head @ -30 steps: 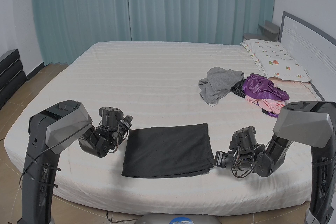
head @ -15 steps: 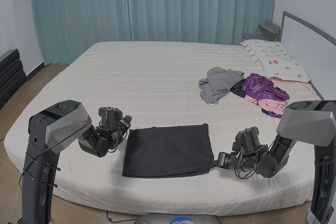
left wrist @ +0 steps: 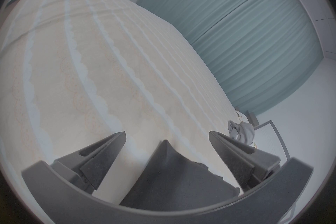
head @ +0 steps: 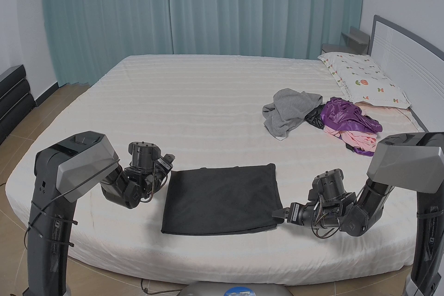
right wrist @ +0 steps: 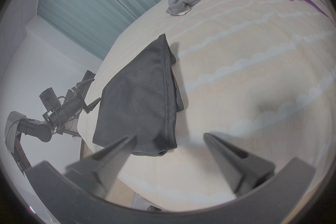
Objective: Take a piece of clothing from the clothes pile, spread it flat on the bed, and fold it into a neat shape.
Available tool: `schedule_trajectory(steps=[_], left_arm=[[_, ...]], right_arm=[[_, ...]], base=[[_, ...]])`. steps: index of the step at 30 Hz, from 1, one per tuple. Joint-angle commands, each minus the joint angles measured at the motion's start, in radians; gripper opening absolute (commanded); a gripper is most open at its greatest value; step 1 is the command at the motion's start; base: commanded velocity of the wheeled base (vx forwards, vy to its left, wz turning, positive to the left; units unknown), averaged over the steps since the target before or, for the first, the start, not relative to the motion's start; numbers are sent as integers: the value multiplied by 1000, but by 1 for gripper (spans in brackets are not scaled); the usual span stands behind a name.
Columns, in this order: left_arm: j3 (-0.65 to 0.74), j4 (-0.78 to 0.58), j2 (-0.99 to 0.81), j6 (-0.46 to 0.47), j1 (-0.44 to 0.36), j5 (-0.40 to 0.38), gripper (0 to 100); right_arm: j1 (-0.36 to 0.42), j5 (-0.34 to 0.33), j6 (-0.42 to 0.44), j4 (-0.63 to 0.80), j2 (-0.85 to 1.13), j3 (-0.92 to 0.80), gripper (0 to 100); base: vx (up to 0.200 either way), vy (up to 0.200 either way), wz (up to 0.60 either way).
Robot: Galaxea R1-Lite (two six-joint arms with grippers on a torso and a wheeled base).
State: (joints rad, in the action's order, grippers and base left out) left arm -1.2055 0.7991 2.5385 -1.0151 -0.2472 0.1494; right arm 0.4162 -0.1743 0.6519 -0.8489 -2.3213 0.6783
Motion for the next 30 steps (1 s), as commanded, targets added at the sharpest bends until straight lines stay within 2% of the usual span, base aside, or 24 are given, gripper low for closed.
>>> schedule_trajectory(steps=[1,2,4,6,9,12,15,24,30], left_arm=[[67,8,-58,-3,11,-62,100],[67,8,-58,-3,11,-62,100],[138,22,-106,-2,20,-149,100],[170,48,-115,6,20,-174,100],[212,75,-115,56,20,-185,100],[251,80,-115,130,11,-203,100],[273,78,-112,164,3,-215,100],[316,86,-107,230,-15,-220,100],[336,160,-93,244,-41,-217,100]], right_arm=[[-16,-2,9,-2,20,-11,100],[-16,-2,9,-2,20,-11,100],[-46,-10,25,-13,48,-16,100],[-68,-11,61,-27,48,-8,100],[-122,-16,129,-73,33,9,100],[-157,-53,155,-90,34,14,100],[-177,-68,158,-90,33,17,100],[-189,-70,160,-94,16,20,100],[-189,-70,161,-94,3,26,100]], base=[[0,0,0],[0,0,0],[0,0,0],[0,0,0],[0,0,0],[0,0,0],[0,0,0],[0,0,0],[0,0,0]])
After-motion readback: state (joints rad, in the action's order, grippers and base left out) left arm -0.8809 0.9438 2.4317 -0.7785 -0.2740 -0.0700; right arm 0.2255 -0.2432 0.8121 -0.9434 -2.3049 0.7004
